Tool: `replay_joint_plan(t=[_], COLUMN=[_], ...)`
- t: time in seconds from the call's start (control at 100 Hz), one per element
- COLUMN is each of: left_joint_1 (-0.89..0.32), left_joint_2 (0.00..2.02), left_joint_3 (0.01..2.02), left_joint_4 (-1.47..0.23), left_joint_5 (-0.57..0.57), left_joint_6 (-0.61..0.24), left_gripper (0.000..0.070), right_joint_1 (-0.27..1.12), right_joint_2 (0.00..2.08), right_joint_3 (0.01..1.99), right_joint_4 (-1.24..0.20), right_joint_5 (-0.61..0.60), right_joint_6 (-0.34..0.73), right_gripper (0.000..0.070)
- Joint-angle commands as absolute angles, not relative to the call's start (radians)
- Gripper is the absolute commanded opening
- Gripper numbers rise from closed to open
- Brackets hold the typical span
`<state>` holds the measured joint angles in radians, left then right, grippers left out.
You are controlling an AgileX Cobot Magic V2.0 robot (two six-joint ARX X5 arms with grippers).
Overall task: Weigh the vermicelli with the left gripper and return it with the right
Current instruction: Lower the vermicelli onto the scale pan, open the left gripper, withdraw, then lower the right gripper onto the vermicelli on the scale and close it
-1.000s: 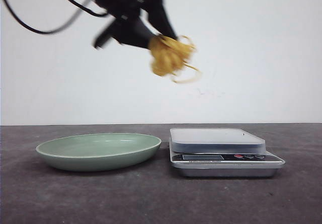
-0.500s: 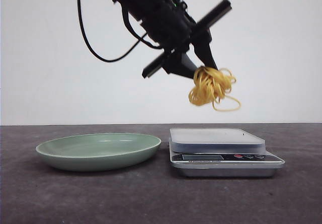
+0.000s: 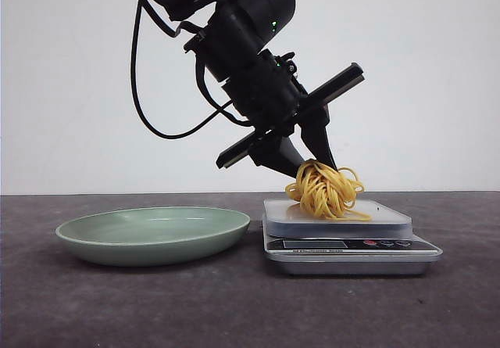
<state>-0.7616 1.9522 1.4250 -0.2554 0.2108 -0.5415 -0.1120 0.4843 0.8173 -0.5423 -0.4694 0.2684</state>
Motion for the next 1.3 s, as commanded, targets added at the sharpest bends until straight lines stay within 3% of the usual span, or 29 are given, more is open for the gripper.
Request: replay_joint_plan(t=[0.0, 0.07, 0.12, 0.41, 0.63, 0.99, 1.29], left_joint_1=[-0.768, -0.764, -0.76, -0.69, -0.615, -0.556, -0.556], left_joint_2=[1.977, 1.977, 1.976, 1.802, 1.454, 0.907, 0.678], left_joint_3=[1.454, 1.462, 1.465, 1.465, 1.465, 1.465, 1.465], left_joint_4=[-0.239, -0.242, -0.245, -0.339, -0.432, -0.59, -0.921], left_joint_5=[0.216, 0.234, 0.246, 0.278, 0.226, 0.223, -0.047], left_joint_6=[-0.523, -0.509, -0.498, -0.378, -0.252, -0.162, -0.166], left_gripper=[0.0181, 0.0316, 0.036, 0.0355, 0.0349, 0.0349, 0.0352], right_joint_1=[-0.111, -0.111, -0.111, -0.111, -0.111, -0.039, 0.084], right_joint_2=[0.488, 0.488, 0.488, 0.488, 0.488, 0.521, 0.667], right_joint_3=[0.833, 0.833, 0.833, 0.833, 0.833, 0.833, 0.833], right_joint_4=[-0.538, -0.539, -0.539, -0.542, -0.555, -0.518, -0.425], right_joint_5=[-0.473, -0.473, -0.473, -0.473, -0.475, -0.496, -0.483], right_joint_6=[0.262, 0.261, 0.261, 0.254, 0.254, 0.234, 0.235], right_gripper=[0.0538, 0.0539, 0.0539, 0.0539, 0.0539, 0.0539, 0.0538])
